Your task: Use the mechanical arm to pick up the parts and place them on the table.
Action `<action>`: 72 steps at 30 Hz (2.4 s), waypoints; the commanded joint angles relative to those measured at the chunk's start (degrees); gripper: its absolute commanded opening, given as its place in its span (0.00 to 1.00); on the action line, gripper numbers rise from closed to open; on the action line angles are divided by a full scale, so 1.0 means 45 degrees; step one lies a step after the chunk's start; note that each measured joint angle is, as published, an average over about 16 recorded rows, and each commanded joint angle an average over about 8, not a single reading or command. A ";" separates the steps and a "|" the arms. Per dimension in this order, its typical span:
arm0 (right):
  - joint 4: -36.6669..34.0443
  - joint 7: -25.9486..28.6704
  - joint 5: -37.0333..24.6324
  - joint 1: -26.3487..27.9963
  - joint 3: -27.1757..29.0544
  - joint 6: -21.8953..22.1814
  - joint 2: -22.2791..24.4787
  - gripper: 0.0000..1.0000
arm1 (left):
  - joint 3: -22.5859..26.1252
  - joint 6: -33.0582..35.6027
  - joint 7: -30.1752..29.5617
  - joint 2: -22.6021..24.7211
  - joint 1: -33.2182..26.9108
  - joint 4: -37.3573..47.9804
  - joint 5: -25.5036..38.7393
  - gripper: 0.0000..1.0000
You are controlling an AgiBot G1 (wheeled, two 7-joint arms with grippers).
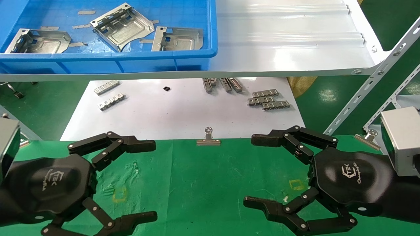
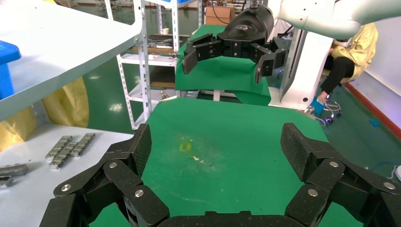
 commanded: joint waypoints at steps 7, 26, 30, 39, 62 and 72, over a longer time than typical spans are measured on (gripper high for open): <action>0.0000 0.0000 0.0000 0.0000 0.0000 0.0000 0.0000 0.00 | 0.0000 0.0000 0.0000 0.0000 0.0000 0.0000 0.0000 1.00; 0.0000 0.0000 0.0000 0.0000 0.0000 0.0000 0.0000 0.00 | -0.0044 -0.0111 -0.0113 0.0066 -0.0371 0.0012 -0.0005 1.00; 0.0000 0.0000 0.0000 0.0000 0.0000 0.0000 0.0000 0.00 | 0.0057 -0.0344 -0.0567 0.0419 -0.1845 0.0389 0.0322 1.00; 0.0000 0.0000 0.0000 0.0000 0.0000 0.0000 0.0001 0.00 | 0.1368 -0.1028 -0.0790 0.2743 -0.7783 0.5144 0.3346 1.00; 0.0000 -0.0001 0.0001 0.0000 -0.0001 0.0000 0.0001 0.00 | 0.4290 -0.8139 0.1353 0.7289 -1.3546 1.5537 0.9690 0.00; 0.0000 -0.0001 0.0001 0.0000 -0.0001 0.0000 0.0001 0.00 | 0.4364 -0.7571 0.1098 0.7270 -1.3828 1.6186 0.9787 0.00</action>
